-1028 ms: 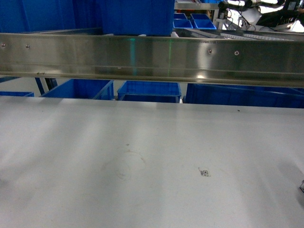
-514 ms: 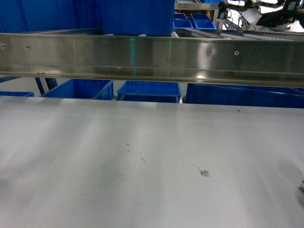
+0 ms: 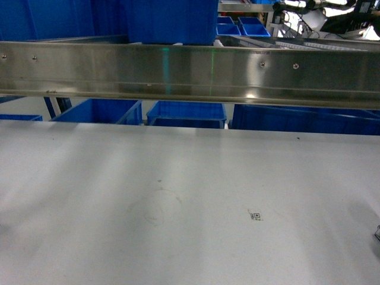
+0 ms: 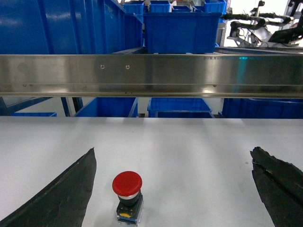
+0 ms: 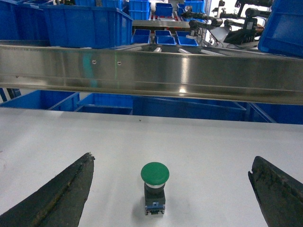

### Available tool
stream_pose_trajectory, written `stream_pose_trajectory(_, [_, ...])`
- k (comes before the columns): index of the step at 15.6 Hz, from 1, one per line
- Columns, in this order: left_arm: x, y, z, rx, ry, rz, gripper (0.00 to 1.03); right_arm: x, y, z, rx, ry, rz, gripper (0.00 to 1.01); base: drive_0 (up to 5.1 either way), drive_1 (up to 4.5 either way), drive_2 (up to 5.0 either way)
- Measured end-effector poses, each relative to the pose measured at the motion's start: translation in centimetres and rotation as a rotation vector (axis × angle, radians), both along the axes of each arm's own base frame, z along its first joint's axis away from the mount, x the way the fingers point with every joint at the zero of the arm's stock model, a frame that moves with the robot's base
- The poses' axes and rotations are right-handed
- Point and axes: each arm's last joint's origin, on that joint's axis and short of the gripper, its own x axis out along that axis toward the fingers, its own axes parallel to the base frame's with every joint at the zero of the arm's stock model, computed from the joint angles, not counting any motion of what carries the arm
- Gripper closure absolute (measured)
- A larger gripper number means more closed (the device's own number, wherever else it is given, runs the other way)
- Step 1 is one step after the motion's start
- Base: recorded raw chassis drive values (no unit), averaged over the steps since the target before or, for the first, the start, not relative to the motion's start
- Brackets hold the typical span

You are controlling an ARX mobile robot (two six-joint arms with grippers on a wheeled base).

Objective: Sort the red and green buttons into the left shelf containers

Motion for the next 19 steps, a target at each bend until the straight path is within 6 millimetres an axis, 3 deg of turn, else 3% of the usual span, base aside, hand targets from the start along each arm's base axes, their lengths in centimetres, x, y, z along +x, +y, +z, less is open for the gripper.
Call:
stream_pose_trajectory(2, [0.3,-0.5,0.6,0.003,-0.054,-0.015,0.05,0.0,0.0,-0.1,0.007,0.009,0.007,0.03,0.1,4.09,-4.0])
stream_pose_trajectory(5, [2.8,-1.4,2.0,-0.049,0.019,-0.057,0.05,3.0,0.2,0.7,0.125,0.103,0.081,0.03,0.1,4.09,-4.0])
stream_pose_trajectory(7, [5.1,-1.2,3.5,-0.077,0.034,-0.022,0.05,6.4,0.1,2.5,0.181,0.132,0.075,0.03,0.1,4.09,-4.0])
stream_pose_trajectory(9, [10.1,-1.1,5.5,-0.081,0.091,-0.039,0.05,13.3,0.6,3.9,0.204,0.222,0.101,0.03,0.1,4.09,-4.0])
stream_pose_trajectory(10, [12.7,-0.9,5.5,-0.089,0.179,-0.047,0.05,16.1,0.8,3.0,0.216,0.307,0.111,0.03,0.0,0.00,0.0])
stream_pose_trajectory(12, [13.9,-0.7,3.9,-0.096,0.271,-0.027,0.05,16.7,0.8,1.1,0.224,0.395,0.100,0.03,0.0,0.00,0.0])
stream_pose_trajectory(16, [13.6,-0.8,4.4,-0.096,0.239,-0.031,0.05,16.5,0.6,1.5,0.226,0.355,0.111,0.03,0.0,0.00,0.0])
stream_pose_trajectory(19, [13.7,-0.8,4.4,-0.096,0.240,-0.031,0.05,15.4,-0.7,-3.3,0.238,0.486,0.079,0.03,0.0,0.00,0.0])
